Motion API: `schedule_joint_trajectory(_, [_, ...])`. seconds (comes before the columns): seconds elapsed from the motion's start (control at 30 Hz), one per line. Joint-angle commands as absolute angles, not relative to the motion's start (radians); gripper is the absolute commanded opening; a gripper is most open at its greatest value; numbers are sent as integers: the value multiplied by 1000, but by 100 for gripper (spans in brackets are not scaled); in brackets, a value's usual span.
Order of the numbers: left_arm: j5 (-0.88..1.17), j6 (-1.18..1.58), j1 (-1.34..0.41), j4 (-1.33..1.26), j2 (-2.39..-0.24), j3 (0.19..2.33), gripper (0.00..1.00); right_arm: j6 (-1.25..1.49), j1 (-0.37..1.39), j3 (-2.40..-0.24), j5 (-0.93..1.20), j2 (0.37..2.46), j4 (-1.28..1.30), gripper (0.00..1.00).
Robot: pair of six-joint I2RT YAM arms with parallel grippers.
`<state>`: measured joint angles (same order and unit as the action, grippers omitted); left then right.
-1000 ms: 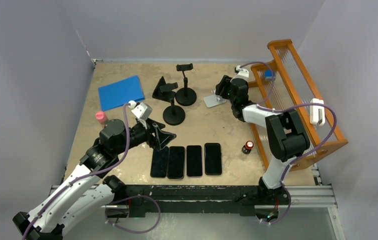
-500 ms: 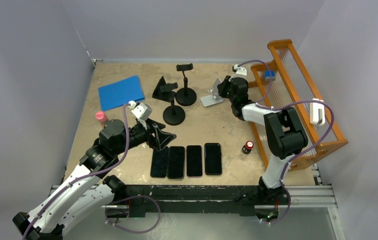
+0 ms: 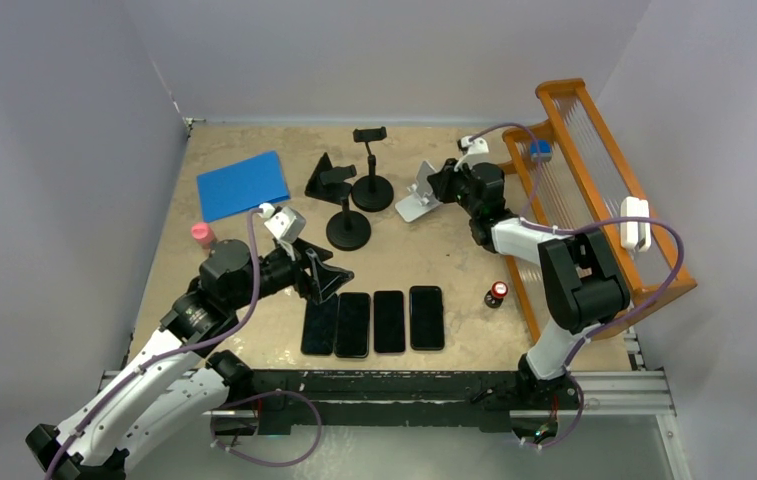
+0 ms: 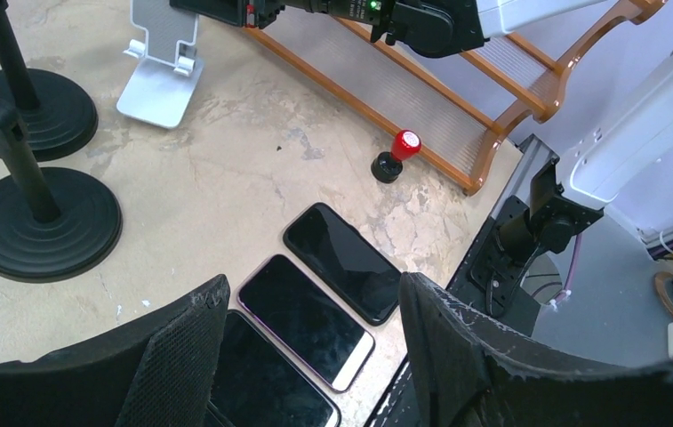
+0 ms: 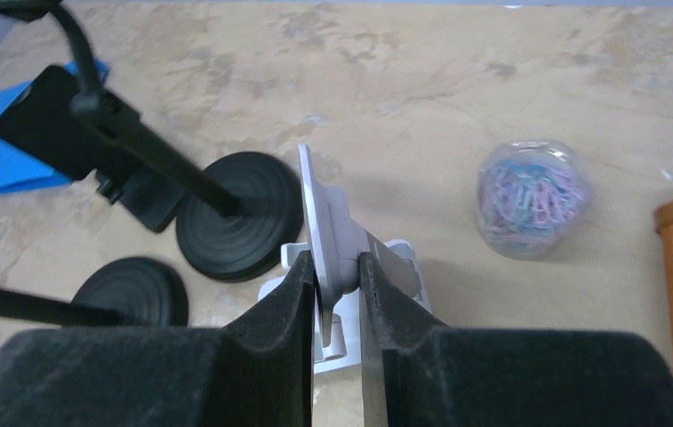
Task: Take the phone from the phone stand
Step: Adjust the phone stand at the center of the board.
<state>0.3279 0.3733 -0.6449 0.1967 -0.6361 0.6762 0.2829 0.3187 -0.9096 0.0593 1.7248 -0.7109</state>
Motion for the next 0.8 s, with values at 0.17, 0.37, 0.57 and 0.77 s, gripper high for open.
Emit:
schedule_joint_trajectory(0.17, [369,362,-648,136,-616,676,67,95,321,-977,431,1688,-686,0])
schedule_joint_trajectory(0.37, [386,362,-648,127,-606,673,67,28,316,-1005,538,1713,-653,0])
schedule_joint_trajectory(0.57, [389,361,-649,123,-596,669,67,-47,316,-1067,560,1789,-592,0])
schedule_joint_trajectory(0.77, [385,357,-648,122,-589,667,67,-80,315,-1134,545,1847,-499,0])
